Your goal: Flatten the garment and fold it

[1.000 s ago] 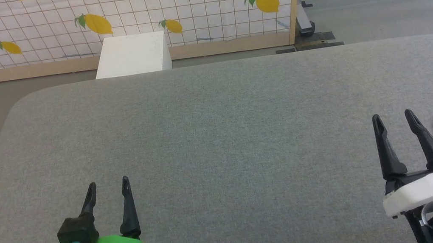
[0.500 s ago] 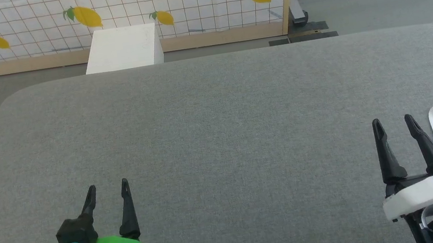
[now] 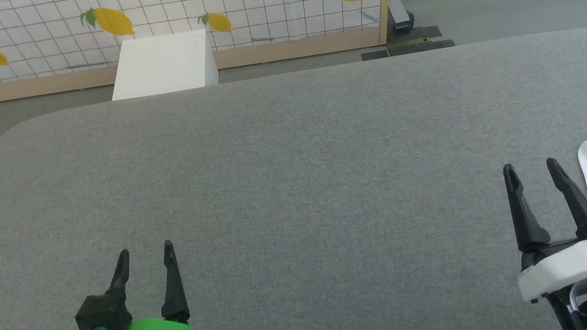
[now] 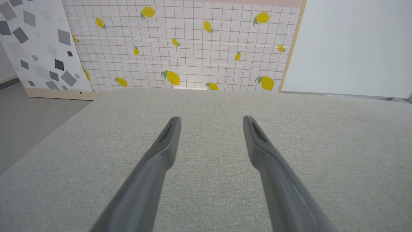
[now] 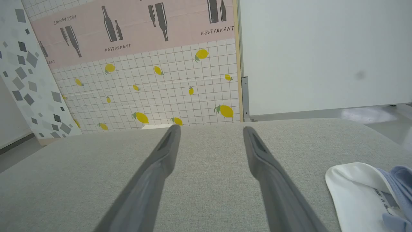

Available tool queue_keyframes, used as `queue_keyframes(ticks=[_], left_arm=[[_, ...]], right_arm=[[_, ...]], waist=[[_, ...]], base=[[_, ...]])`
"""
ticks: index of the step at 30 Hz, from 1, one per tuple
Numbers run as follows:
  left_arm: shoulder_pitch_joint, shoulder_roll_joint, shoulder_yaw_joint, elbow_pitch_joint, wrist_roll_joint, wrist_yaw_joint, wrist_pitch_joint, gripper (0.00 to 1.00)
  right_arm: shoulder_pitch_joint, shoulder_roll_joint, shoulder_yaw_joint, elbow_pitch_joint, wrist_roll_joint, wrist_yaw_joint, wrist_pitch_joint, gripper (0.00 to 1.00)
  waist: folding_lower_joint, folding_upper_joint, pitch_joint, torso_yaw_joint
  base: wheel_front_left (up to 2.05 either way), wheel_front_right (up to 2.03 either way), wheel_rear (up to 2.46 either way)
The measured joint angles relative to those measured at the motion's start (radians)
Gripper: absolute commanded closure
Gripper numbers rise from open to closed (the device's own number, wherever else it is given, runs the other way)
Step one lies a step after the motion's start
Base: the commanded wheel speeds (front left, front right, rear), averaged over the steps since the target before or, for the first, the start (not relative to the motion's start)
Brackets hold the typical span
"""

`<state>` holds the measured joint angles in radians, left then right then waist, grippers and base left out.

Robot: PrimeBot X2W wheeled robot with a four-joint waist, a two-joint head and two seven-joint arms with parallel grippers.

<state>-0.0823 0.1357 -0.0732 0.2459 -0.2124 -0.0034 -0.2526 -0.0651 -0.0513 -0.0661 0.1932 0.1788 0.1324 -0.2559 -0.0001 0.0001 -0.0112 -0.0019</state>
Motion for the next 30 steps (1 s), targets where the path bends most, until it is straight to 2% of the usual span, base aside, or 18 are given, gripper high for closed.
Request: queue_keyframes(ticks=[20,21,30], left_arm=[[-0.001,0.0,-0.001,0.0,-0.001,0.0,-0.001,0.0],[-0.001,0.0,-0.001,0.0,-0.002,0.0,-0.001,1.0],[0.0,-0.002,-0.001,-0.003,0.0,0.0,0.007,1.0]], right_arm=[[0.0,0.0,0.004,0.008,0.003,0.0,0.0,0.0],[0.0,0.0,0.004,0.008,0.003,0.0,0.0,1.0],[0.0,0.0,0.004,0.005,0.001,0.0,0.009,1.0]], waist=[[0.0,0.0,-0.005,-0.001],[0.0,0.0,-0.006,-0.001],[0.0,0.0,-0.005,-0.001]], base=[[0.0,0.0,0.0],[0.0,0.0,0.0],[0.0,0.0,0.0]])
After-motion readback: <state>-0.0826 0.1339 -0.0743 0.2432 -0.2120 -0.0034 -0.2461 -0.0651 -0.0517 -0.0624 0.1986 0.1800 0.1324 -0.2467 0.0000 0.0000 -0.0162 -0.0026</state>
